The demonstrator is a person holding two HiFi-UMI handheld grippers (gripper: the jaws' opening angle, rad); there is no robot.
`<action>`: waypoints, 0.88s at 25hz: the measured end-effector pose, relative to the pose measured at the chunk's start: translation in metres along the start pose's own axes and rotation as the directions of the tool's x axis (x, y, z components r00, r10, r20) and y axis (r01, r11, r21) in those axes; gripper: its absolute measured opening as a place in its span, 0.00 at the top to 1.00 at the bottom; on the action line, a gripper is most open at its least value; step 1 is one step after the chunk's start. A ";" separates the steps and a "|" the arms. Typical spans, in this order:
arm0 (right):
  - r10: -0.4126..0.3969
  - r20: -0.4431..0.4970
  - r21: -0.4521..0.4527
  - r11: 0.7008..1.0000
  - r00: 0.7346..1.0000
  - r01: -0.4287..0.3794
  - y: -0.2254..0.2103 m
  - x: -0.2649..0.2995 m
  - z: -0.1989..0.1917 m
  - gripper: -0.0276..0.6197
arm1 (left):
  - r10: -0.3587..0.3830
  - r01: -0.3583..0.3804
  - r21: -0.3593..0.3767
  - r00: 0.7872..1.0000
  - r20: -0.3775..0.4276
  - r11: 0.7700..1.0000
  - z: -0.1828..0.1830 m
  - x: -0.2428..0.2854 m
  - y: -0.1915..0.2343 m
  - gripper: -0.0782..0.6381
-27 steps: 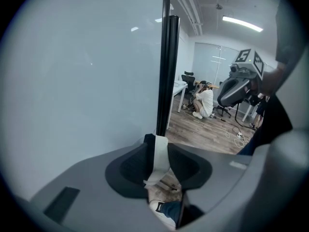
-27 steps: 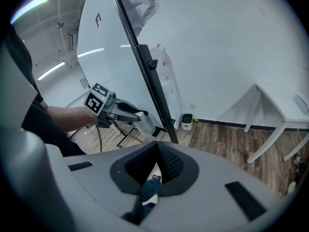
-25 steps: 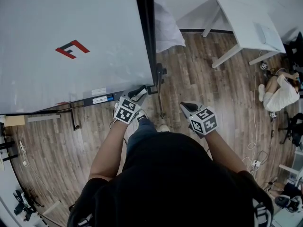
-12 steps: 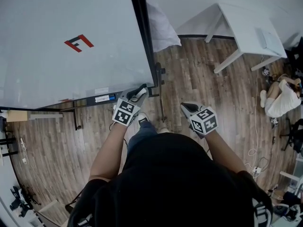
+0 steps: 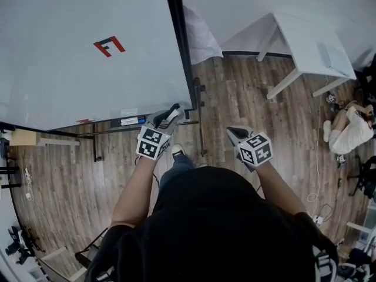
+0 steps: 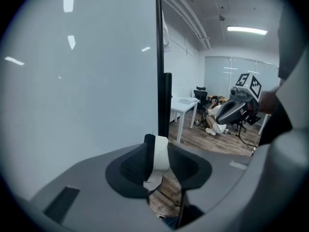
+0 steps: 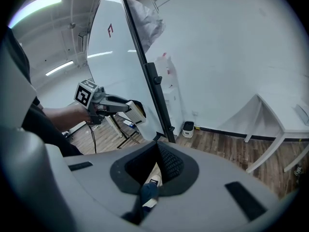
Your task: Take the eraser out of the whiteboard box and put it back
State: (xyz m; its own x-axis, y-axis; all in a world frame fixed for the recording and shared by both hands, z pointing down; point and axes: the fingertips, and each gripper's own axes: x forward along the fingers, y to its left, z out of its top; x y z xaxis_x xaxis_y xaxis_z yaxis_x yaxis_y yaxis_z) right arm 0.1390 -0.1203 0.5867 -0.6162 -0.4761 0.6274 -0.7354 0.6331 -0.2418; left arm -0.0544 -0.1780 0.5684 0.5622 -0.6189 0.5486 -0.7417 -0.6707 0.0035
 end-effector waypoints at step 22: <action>0.042 -0.002 -0.062 0.997 0.999 -0.042 0.023 -0.002 0.004 0.96 | 0.072 -0.071 -0.066 0.997 0.012 0.995 -0.028 -0.061 -0.007 0.70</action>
State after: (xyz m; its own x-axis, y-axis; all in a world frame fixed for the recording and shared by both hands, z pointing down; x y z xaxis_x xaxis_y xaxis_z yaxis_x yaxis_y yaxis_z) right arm 0.1220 -0.1073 0.5767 -0.6460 -0.4476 0.6183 -0.6899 0.6890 -0.2220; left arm -0.0935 -0.1243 0.5581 0.5114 -0.6704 0.5376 -0.8025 -0.5964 0.0196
